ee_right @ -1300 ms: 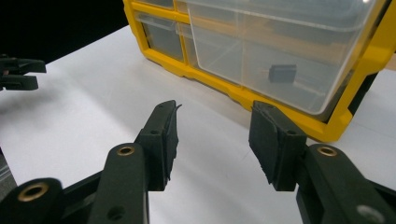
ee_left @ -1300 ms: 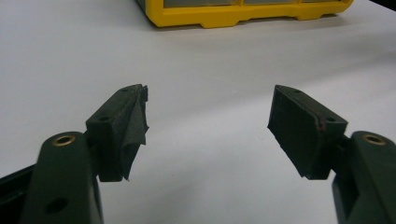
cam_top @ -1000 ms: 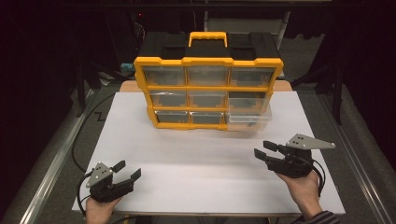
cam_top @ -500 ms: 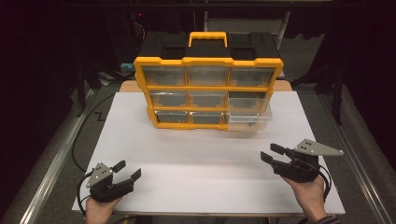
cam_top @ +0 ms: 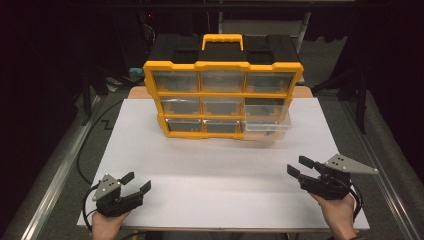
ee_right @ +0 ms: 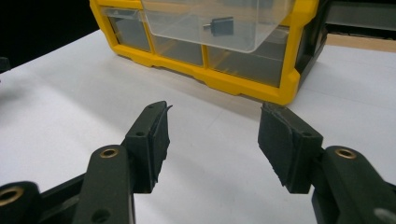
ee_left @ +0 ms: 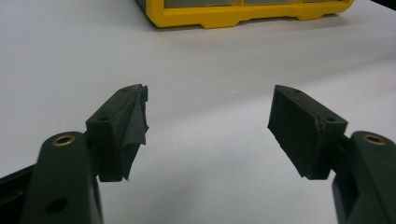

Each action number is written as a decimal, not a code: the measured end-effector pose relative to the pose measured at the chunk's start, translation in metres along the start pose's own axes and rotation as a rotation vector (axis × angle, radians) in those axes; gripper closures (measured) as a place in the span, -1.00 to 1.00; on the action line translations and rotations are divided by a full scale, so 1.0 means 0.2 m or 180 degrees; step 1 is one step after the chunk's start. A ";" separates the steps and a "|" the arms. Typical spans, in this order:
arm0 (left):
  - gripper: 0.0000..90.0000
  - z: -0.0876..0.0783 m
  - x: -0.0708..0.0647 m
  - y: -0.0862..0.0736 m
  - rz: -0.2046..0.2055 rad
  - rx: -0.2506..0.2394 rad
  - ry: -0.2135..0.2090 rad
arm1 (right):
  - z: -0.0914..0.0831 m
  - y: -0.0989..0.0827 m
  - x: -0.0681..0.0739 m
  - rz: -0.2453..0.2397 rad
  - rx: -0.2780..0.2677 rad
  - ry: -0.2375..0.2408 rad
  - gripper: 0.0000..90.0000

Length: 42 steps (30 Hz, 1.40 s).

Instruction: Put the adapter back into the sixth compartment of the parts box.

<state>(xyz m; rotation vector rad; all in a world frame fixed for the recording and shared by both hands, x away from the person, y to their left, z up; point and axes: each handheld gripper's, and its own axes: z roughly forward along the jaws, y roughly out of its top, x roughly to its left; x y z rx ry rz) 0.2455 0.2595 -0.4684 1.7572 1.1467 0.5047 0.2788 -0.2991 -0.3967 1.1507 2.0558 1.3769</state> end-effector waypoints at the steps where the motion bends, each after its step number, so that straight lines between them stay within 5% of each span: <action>1: -0.36 0.00 0.00 0.00 -0.0002 0.0002 0.0000 | 0.00 -0.01 0.00 0.0004 -0.0003 -0.0004 -0.04; 42: -0.36 0.00 0.00 0.00 -0.0012 0.0000 0.0004 | -0.03 -0.24 -0.09 0.0128 -0.0045 -0.0205 -0.12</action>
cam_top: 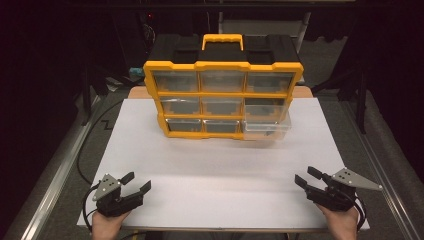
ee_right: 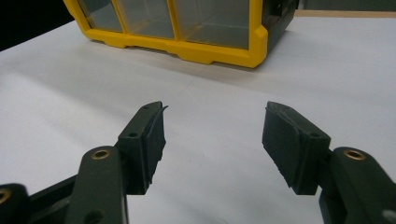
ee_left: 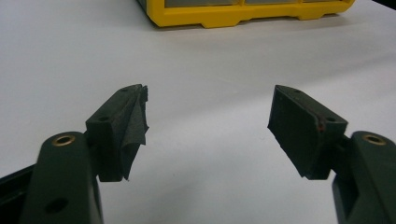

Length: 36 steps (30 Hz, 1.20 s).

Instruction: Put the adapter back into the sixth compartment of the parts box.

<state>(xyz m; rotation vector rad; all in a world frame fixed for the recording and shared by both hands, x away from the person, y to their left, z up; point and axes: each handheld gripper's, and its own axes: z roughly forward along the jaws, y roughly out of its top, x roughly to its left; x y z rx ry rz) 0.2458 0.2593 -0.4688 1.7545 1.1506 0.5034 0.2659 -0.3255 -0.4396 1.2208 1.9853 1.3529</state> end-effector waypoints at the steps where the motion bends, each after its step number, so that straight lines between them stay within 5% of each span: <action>1: -0.36 0.00 0.00 0.00 0.0001 0.0001 0.0000 | 0.00 -0.01 0.00 0.0011 -0.0006 0.0003 -0.13; 36: -0.36 -0.01 0.00 0.00 0.0006 -0.0011 0.0015 | -0.08 -0.15 -0.04 0.0148 -0.0171 -0.0102 -0.21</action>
